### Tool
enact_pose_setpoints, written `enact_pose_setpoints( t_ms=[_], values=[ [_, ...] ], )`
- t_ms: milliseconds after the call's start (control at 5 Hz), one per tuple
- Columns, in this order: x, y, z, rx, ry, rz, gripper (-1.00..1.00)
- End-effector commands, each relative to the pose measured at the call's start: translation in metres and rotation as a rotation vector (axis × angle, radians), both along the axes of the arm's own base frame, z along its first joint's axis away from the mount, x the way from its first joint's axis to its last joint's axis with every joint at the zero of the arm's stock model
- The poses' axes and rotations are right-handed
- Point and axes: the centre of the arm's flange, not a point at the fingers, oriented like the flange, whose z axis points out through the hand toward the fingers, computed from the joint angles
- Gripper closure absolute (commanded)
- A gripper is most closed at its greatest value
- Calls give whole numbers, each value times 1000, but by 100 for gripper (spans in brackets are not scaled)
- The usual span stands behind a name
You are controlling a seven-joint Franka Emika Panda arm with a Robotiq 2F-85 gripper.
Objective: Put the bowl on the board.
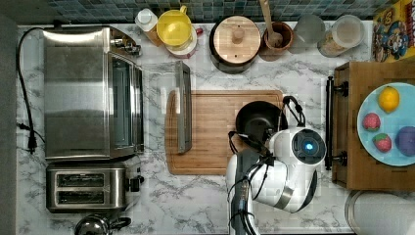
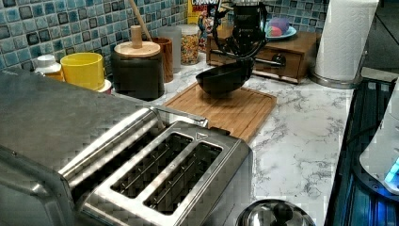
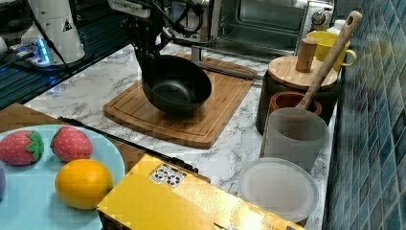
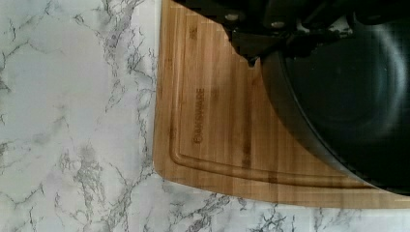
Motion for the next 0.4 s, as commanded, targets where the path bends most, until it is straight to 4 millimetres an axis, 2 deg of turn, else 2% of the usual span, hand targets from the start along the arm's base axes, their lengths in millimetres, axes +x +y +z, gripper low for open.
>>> enact_pose_setpoints(
  t_ms=[200, 400],
  values=[
    [41, -35, 50, -87, -113, -156, 100],
    [43, -36, 50, -109, -80, -192, 100]
  ],
)
